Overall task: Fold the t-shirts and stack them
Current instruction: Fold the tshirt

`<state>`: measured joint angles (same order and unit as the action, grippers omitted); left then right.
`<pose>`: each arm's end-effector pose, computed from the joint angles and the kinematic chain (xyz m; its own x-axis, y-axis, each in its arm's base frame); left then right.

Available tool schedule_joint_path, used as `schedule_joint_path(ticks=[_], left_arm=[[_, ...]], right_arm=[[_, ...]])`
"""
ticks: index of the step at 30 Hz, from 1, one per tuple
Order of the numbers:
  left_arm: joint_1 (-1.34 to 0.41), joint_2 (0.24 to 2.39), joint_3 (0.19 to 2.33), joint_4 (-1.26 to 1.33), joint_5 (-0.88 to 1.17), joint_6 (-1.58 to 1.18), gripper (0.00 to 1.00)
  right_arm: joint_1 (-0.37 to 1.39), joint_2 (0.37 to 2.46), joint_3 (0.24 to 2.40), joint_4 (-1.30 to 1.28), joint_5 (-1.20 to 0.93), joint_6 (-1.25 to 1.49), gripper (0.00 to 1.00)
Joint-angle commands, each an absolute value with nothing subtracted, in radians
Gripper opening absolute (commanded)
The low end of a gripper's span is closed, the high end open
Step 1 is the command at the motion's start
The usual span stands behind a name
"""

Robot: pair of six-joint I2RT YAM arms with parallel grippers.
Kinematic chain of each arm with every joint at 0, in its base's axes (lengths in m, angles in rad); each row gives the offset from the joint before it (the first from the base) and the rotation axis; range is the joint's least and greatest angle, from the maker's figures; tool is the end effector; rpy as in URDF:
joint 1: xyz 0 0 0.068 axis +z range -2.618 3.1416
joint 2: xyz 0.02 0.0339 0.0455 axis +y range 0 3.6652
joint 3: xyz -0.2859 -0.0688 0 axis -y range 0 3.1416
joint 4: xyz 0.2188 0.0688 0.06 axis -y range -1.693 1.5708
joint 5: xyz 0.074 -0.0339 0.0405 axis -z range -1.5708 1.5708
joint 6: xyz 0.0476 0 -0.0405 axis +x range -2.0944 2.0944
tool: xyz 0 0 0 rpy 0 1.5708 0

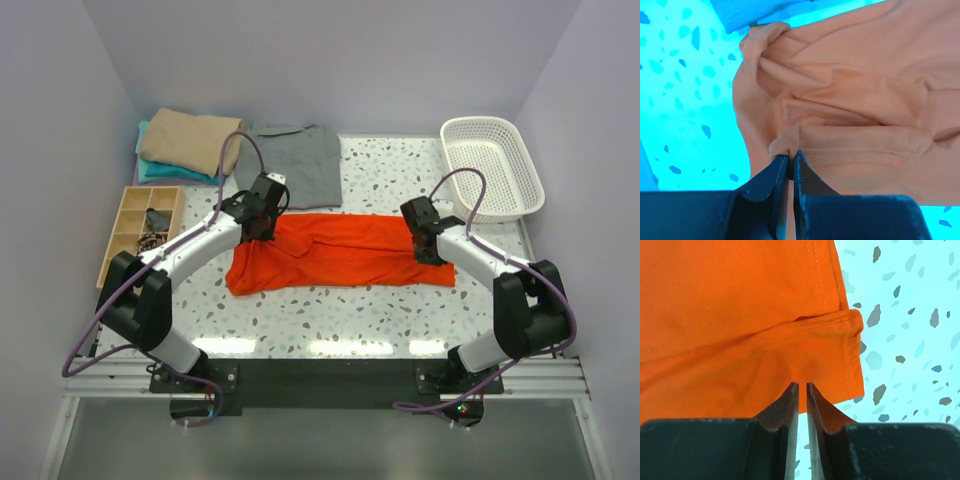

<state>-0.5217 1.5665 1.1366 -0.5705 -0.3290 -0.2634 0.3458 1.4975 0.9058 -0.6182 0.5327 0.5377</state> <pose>0.2738 -0.1396 0.2625 -0.7880 0.1687 -0.5921 0.1193 0.9853 0.1220 0.2479 0.0636 0.2188 -0.8191 0.1738 -0.5466 0.3449 0.9107 -0.2272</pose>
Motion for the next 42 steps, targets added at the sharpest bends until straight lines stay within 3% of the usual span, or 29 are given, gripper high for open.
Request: schedule_joint_path(ticks=[1, 6, 8, 9, 10, 12, 16, 20, 22, 24, 29, 35, 42], left_arm=[[-0.514, 1.575, 1.158, -0.578, -0.402, -0.213, 0.08], [-0.509, 1.614, 1.166, -0.569, -0.452, -0.219, 0.08], [-0.508, 1.614, 1.157, -0.54, -0.456, -0.218, 0.13], [-0.508, 1.617, 1.157, -0.534, -0.465, -0.216, 0.31], [-0.508, 1.63, 1.167, -0.534, -0.472, -0.218, 0.42], [-0.508, 1.652, 1.187, -0.549, -0.497, -0.224, 0.6], [-0.508, 1.664, 1.229, -0.574, -0.56, -0.233, 0.76], [-0.508, 1.602, 1.236, -0.563, -0.516, -0.232, 0.79], [-0.509, 1.571, 1.224, -0.539, -0.382, -0.242, 0.79], [-0.509, 1.559, 1.2, -0.508, -0.228, -0.274, 0.8], [-0.509, 1.588, 1.077, -0.341, -0.048, -0.362, 0.8], [-0.509, 1.689, 1.062, -0.259, -0.031, -0.414, 0.8], [-0.497, 1.785, 1.091, -0.264, -0.093, -0.446, 0.8]], right_arm=[[0.341, 1.5, 0.922, -0.647, 0.58, 0.522, 0.13], [0.341, 1.519, 0.927, -0.649, 0.62, 0.526, 0.11], [0.341, 1.522, 0.923, -0.634, 0.627, 0.523, 0.12], [0.341, 1.525, 0.925, -0.634, 0.641, 0.525, 0.12], [0.342, 1.535, 0.927, -0.627, 0.647, 0.525, 0.25], [0.342, 1.543, 0.943, -0.627, 0.653, 0.525, 0.32], [0.342, 1.519, 0.959, -0.588, 0.637, 0.494, 0.37], [0.342, 1.482, 0.999, -0.539, 0.56, 0.43, 0.4], [0.341, 1.489, 1.012, -0.509, 0.546, 0.416, 0.43], [0.341, 1.538, 1.048, -0.486, 0.499, 0.374, 0.5], [0.337, 1.719, 1.193, -0.502, 0.436, 0.333, 0.49], [0.328, 1.833, 1.253, -0.498, 0.402, 0.337, 0.48], [0.307, 1.807, 1.18, -0.558, 0.4, 0.38, 0.48]])
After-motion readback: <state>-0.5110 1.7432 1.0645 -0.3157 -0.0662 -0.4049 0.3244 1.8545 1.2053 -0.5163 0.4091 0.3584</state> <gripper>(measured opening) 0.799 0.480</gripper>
